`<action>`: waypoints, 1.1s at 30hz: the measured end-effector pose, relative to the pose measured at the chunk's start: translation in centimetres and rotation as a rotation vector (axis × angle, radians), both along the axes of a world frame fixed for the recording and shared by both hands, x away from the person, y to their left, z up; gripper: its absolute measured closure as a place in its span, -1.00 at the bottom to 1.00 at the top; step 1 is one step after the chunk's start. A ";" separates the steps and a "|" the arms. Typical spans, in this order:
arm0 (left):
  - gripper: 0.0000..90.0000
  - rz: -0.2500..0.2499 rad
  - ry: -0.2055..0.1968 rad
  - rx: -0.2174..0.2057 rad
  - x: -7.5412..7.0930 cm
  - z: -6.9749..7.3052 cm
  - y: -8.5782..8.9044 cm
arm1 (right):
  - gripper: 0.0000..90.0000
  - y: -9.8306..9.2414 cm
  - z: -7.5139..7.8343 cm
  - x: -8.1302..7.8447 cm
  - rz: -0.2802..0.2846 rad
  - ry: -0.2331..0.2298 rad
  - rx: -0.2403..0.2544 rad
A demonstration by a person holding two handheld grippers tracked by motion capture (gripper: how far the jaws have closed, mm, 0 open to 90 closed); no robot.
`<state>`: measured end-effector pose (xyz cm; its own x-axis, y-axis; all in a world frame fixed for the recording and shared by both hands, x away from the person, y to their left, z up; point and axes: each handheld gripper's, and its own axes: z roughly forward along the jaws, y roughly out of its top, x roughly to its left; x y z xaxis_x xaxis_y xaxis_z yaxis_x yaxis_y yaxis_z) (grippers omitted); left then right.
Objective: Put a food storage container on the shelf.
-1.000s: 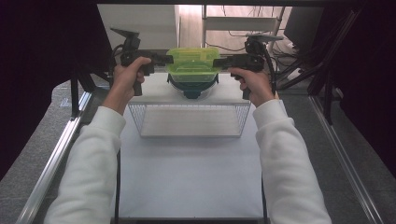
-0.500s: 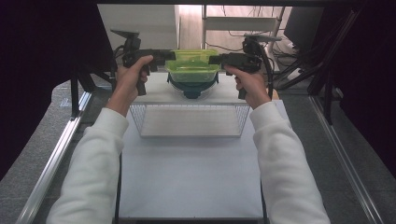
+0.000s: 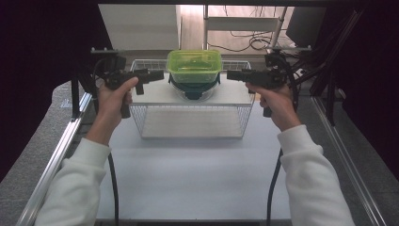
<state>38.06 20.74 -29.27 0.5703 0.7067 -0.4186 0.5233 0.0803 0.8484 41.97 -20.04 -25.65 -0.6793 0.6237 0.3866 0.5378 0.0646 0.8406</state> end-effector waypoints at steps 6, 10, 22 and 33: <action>-0.69 -0.030 -0.004 0.066 -4.1 -2.8 -0.1 | -0.56 -1.9 -2.4 -3.2 0.029 -0.043 -0.032; -0.67 -0.038 -0.006 0.126 -6.1 -4.7 0.1 | -0.55 -3.2 -4.8 -5.3 0.034 -0.067 -0.049; -0.65 -0.020 0.059 0.206 -10.4 -11.5 0.3 | -0.55 -4.5 -12.2 -9.9 0.019 -0.073 -0.151; -0.67 0.009 0.169 0.229 -12.7 -17.3 1.3 | -0.55 -4.7 -18.1 -12.6 0.041 0.017 -0.198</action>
